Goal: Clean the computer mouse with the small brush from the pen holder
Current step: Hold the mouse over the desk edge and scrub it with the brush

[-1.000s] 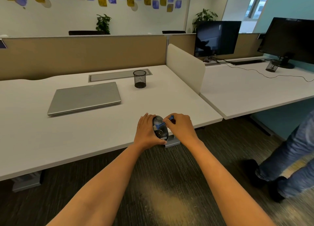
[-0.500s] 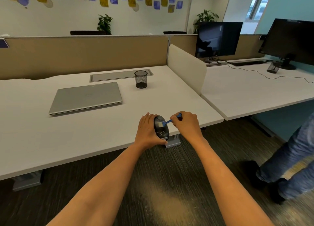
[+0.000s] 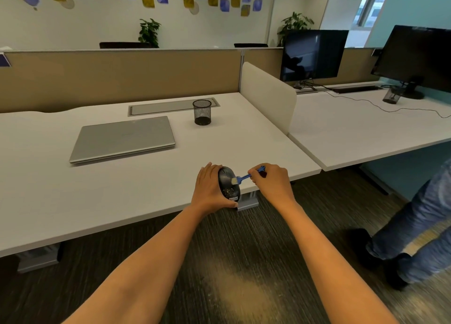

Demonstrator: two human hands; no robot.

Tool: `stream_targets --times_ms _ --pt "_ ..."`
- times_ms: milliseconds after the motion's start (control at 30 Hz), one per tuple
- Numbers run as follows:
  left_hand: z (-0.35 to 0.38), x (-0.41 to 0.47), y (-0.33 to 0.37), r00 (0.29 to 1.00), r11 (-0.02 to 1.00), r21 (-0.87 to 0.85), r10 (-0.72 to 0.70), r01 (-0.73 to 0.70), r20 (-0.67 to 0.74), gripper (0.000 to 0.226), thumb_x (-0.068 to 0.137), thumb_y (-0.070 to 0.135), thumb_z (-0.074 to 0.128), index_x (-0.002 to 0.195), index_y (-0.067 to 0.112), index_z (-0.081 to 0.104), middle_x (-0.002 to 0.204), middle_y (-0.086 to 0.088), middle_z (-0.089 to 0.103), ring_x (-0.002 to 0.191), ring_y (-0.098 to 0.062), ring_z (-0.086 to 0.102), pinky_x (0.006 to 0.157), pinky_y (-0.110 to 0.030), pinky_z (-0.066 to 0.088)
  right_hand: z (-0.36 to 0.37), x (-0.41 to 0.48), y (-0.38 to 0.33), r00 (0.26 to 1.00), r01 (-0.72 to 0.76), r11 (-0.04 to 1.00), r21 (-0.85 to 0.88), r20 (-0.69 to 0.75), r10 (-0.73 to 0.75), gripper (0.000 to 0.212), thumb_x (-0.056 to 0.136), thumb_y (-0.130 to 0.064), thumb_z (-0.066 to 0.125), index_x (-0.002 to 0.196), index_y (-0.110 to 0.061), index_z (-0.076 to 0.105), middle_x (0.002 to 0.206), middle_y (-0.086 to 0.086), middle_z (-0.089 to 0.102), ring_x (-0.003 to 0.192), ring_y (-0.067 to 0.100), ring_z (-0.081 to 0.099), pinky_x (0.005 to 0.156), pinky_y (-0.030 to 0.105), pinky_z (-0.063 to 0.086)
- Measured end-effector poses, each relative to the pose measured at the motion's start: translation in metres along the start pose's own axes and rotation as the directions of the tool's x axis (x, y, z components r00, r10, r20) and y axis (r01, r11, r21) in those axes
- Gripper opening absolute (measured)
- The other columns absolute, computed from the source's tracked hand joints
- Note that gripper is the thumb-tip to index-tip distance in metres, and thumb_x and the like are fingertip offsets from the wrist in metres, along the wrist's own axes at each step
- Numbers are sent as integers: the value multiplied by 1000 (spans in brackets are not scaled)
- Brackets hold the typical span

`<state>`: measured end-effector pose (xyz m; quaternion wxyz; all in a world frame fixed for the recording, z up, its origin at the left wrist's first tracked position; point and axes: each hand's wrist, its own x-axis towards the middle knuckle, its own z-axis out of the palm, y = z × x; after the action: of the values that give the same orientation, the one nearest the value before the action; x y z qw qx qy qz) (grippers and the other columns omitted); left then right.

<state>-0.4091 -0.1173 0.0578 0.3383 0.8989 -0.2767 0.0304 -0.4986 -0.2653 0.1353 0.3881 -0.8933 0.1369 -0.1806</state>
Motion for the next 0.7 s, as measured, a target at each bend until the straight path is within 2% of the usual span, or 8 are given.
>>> stream_targets --times_ms 167,267,333,433,533,633,700 --pt "2 0 -1 1000 1000 -4 -1 1 11 105 51 48 83 136 18 29 143 -5 34 140 -26 18 116 -37 9 -1 -2 -4 995 94 993 73 -50 -90 20 91 -22 57 100 -9 70 98 9 72 89 16 64 84 26 50" --pt "3 2 3 1000 1000 -16 -4 4 5 106 51 47 84 137 16 29 144 -5 34 140 -25 18 116 -36 8 6 -2 -5 973 217 976 -25 91 -214 22 90 -19 58 107 -9 68 108 10 69 99 20 63 87 24 47" --pt "2 4 3 1000 1000 -14 -17 17 -4 108 52 47 83 138 14 28 145 -6 32 141 -25 17 116 -37 8 7 -3 -2 932 332 936 -115 193 -306 23 90 -18 57 110 -11 67 109 8 67 99 20 62 88 25 46" --pt "-1 7 0 999 999 -20 -27 27 -18 109 51 48 83 138 14 28 145 -6 32 140 -25 17 116 -38 9 1 -9 6 876 455 871 -188 270 -399 24 91 -16 55 112 -11 65 109 7 66 99 18 60 88 24 47" --pt "-4 8 -4 999 999 -36 -34 33 -32 109 49 51 82 137 14 30 142 -6 35 139 -27 19 116 -39 10 -5 -16 15 829 538 806 -247 327 -453 27 91 -15 54 115 -9 63 112 9 65 102 20 60 86 21 42" --pt "-6 7 -7 998 999 -19 -48 47 -43 110 46 54 80 136 15 31 142 -6 36 138 -27 22 117 -40 12 -11 -23 25 806 572 763 -302 383 -452 28 93 -19 52 117 -11 63 112 7 64 101 20 60 85 27 47" --pt "-7 7 -9 998 999 -16 -46 45 -50 110 46 55 79 136 15 32 141 -6 36 136 -27 24 116 -43 15 -14 -25 30 806 573 766 -291 367 -463 26 92 -18 53 115 -11 64 109 7 65 98 19 61 84 29 49"
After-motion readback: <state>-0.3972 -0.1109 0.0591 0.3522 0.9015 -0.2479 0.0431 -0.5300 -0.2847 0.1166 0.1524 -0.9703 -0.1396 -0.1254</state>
